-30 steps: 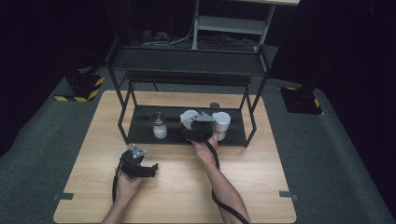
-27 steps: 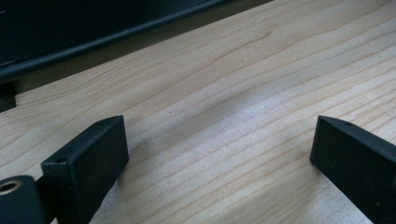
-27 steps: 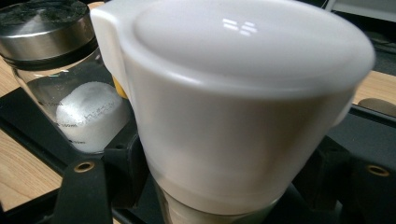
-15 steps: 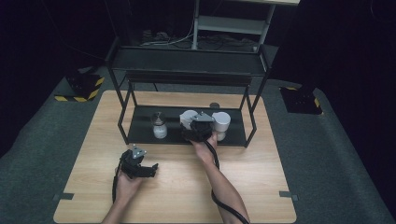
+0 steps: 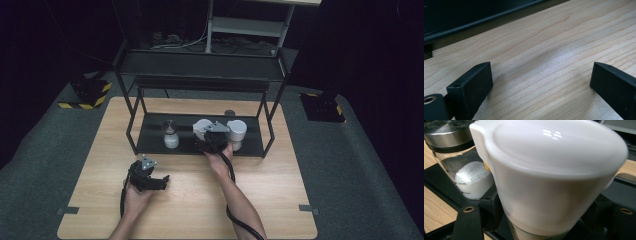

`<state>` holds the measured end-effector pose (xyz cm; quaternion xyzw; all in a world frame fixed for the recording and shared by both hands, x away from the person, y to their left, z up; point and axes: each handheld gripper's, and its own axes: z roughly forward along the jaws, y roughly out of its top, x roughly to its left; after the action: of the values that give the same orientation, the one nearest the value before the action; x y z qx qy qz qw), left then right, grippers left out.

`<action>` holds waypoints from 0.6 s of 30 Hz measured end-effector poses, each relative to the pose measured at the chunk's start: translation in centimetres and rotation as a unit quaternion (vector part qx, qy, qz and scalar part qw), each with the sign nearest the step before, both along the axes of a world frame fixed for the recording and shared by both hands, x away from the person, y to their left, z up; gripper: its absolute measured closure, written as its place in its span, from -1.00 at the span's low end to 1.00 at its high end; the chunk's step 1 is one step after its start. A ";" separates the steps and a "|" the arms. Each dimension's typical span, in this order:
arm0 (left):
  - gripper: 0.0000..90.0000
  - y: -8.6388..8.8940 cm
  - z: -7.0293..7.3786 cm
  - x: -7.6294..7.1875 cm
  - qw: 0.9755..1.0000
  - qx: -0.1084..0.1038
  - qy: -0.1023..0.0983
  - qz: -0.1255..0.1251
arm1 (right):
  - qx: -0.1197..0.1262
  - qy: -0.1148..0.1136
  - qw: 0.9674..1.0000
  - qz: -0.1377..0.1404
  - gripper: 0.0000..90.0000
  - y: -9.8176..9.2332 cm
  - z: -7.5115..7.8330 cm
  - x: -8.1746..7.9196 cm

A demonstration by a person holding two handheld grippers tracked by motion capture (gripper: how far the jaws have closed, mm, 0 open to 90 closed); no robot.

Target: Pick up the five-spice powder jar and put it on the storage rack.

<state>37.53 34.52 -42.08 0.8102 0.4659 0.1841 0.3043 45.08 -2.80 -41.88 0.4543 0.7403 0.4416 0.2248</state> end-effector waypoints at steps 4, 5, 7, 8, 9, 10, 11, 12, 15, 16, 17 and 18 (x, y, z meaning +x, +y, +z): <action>-0.90 0.0 0.0 0.0 1.000 0.000 0.000 0.000 | 0.000 0.001 1.000 0.000 -0.32 0.0 0.0 0.0; -0.90 0.0 0.0 0.0 1.000 0.000 0.000 0.000 | -0.001 0.001 1.000 0.000 -0.32 0.0 0.1 0.0; -0.90 0.0 0.0 0.0 1.000 0.000 0.000 0.000 | -0.005 -0.002 1.000 0.001 -0.32 0.2 0.1 0.0; -0.90 0.0 0.0 0.0 1.000 0.000 0.000 0.000 | -0.003 -0.001 1.000 0.000 -0.32 0.1 0.1 0.0; -0.90 0.0 0.0 0.0 1.000 0.000 0.000 0.000 | -0.003 -0.001 1.000 0.000 -0.32 0.1 0.1 0.0; -0.90 0.0 0.0 0.0 1.000 0.000 0.000 0.000 | -0.003 -0.001 1.000 0.000 -0.32 0.1 0.0 0.0; -0.90 0.0 0.0 0.0 1.000 0.000 0.000 0.000 | -0.004 -0.001 1.000 0.001 -0.32 0.1 0.1 0.0; -0.90 0.0 0.0 0.0 1.000 0.000 0.000 0.000 | -0.005 -0.001 1.000 0.001 -0.33 0.1 0.1 0.0; -0.90 0.0 0.0 0.0 1.000 0.000 0.000 0.000 | -0.005 0.000 1.000 0.002 -0.33 0.1 0.2 0.1; -0.90 0.0 0.0 0.0 1.000 0.000 0.000 0.000 | -0.005 0.000 1.000 0.002 -0.33 0.1 0.2 0.1; -0.90 0.0 0.0 0.0 1.000 0.000 0.000 0.000 | 0.004 0.000 1.000 0.003 -0.37 -0.2 0.1 0.1; -0.90 0.0 0.0 0.0 1.000 0.000 0.000 0.000 | 0.004 0.000 1.000 0.003 -0.37 -0.2 0.1 0.1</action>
<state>37.53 34.52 -42.08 0.8101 0.4661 0.1840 0.3044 45.15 -2.96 -41.78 0.4530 0.7399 0.4451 0.2219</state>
